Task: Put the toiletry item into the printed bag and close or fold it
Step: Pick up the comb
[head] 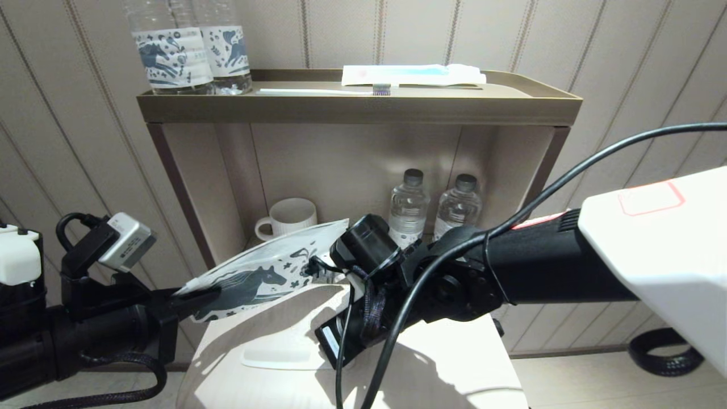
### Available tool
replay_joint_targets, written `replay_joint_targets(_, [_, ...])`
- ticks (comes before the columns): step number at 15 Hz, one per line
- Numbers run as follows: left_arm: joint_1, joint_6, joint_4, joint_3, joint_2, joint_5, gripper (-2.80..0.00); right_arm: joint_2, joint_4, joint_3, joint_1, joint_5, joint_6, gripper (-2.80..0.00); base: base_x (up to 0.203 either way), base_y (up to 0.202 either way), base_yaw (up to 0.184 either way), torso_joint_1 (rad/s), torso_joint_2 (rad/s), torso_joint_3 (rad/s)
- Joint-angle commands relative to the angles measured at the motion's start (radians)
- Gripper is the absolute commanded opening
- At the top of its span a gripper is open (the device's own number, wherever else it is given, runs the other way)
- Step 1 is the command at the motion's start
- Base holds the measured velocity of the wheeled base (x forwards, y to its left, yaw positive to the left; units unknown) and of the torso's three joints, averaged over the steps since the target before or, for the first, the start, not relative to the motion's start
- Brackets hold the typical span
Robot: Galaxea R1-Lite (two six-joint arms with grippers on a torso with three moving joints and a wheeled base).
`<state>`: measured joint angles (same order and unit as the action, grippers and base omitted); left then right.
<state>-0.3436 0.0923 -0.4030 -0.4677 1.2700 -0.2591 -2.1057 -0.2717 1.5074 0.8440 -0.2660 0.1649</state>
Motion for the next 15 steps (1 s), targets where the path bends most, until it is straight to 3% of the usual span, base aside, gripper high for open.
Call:
replay_joint_targets(1, [0.0, 0.001, -0.002, 0.001, 0.002, -0.002, -2.8, -0.003, -0.001, -0.011, 0.01, -0.001, 0.0, -2.8, 0.0, 0.0, 0.0, 0.0, 0.0, 0.0])
replay_joint_targets(15, [-0.009, 0.003, -0.002, 0.007, 0.005, -0.002, -2.8, -0.004, 0.006, -0.038, 0.032, -0.001, 0.001, -2.8, 0.0, 0.0, 0.0, 0.0, 0.0, 0.0])
